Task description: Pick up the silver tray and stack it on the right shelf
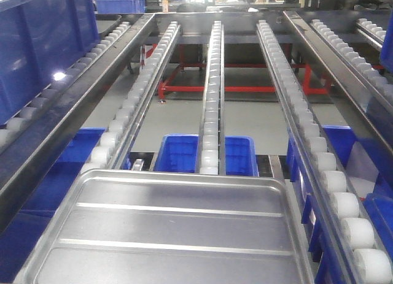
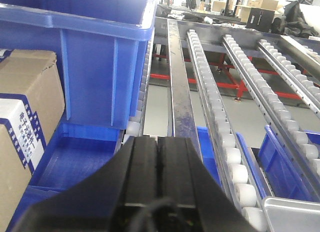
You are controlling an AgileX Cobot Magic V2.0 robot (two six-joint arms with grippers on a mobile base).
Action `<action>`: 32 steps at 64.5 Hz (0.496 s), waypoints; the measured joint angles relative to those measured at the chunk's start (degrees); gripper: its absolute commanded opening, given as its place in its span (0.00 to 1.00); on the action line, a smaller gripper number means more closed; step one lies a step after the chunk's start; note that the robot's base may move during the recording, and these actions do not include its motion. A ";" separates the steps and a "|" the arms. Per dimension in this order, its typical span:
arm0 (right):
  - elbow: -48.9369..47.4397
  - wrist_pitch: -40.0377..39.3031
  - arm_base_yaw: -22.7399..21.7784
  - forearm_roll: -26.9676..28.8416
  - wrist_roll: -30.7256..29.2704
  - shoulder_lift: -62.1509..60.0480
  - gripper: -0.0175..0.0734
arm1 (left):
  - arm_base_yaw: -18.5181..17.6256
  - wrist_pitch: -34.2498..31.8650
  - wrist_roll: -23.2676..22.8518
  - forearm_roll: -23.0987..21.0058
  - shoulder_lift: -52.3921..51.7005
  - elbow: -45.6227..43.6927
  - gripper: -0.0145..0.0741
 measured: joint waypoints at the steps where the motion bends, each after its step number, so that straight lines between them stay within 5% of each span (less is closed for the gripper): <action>1: 0.00 0.00 0.00 0.00 0.00 0.00 0.26 | 0.00 0.00 0.00 0.00 0.00 0.00 0.05; 32: 0.00 0.00 0.00 0.00 0.00 0.00 0.26 | 0.00 0.00 0.00 0.00 0.00 0.00 0.05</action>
